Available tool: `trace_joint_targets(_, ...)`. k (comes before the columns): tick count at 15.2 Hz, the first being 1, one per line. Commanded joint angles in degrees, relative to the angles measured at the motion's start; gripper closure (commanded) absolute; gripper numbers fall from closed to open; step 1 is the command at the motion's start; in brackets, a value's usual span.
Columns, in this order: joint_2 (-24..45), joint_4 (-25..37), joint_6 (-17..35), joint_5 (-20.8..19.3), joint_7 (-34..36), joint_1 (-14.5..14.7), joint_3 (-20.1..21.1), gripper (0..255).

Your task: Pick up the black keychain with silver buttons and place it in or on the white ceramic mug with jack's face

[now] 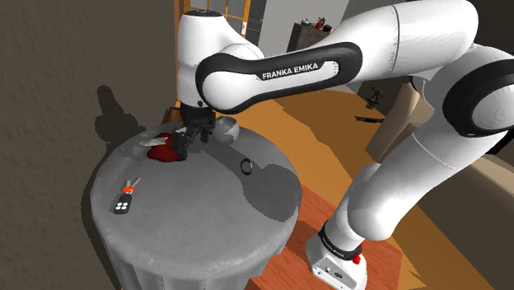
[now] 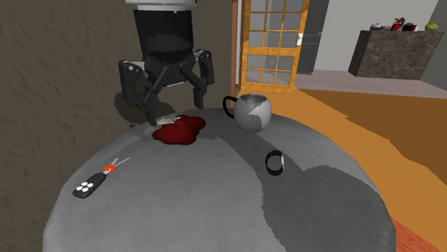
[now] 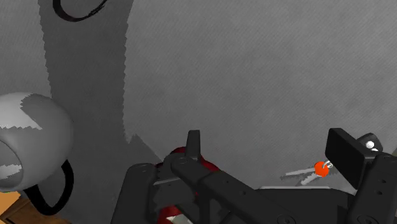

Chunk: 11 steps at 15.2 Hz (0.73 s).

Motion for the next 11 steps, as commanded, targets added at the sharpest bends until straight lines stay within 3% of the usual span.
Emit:
trace_joint_targets(1, 3.67, 1.72, 1.51, -0.87, 2.59, 0.73, 1.64, 0)
trace_joint_targets(11, 24.83, 17.64, 3.64, -9.13, 13.43, 6.18, 5.40, 0)
